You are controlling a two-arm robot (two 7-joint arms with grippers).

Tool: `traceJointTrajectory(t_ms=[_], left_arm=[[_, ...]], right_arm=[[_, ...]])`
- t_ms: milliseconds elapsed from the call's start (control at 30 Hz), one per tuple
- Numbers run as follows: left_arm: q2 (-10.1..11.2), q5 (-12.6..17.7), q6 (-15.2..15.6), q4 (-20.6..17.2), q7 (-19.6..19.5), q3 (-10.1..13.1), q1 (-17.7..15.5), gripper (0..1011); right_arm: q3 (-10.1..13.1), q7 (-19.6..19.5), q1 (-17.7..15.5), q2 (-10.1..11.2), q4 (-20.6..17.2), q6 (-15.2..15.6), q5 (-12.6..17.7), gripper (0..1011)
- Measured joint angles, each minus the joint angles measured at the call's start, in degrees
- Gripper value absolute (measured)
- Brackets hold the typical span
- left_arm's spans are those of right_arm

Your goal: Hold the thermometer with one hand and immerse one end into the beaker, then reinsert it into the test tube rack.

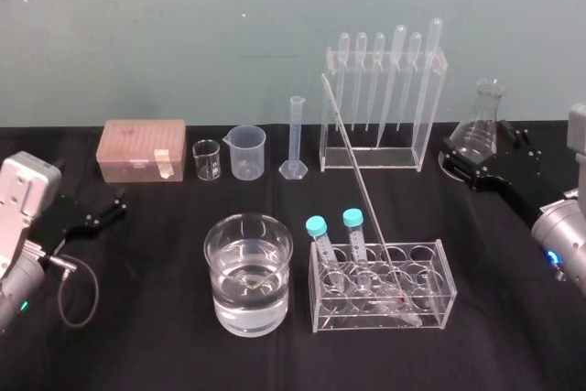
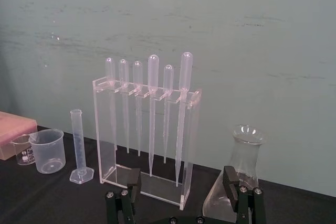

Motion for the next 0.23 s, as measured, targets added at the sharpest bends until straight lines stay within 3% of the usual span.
traceJointTrajectory(t_ms=[233], left_arm=[[0.0,0.0,0.0,0.0,0.0,0.0,0.0,1008]], right_arm=[[0.0,0.1,0.0,0.0,0.0,-0.1,0.1,1003]])
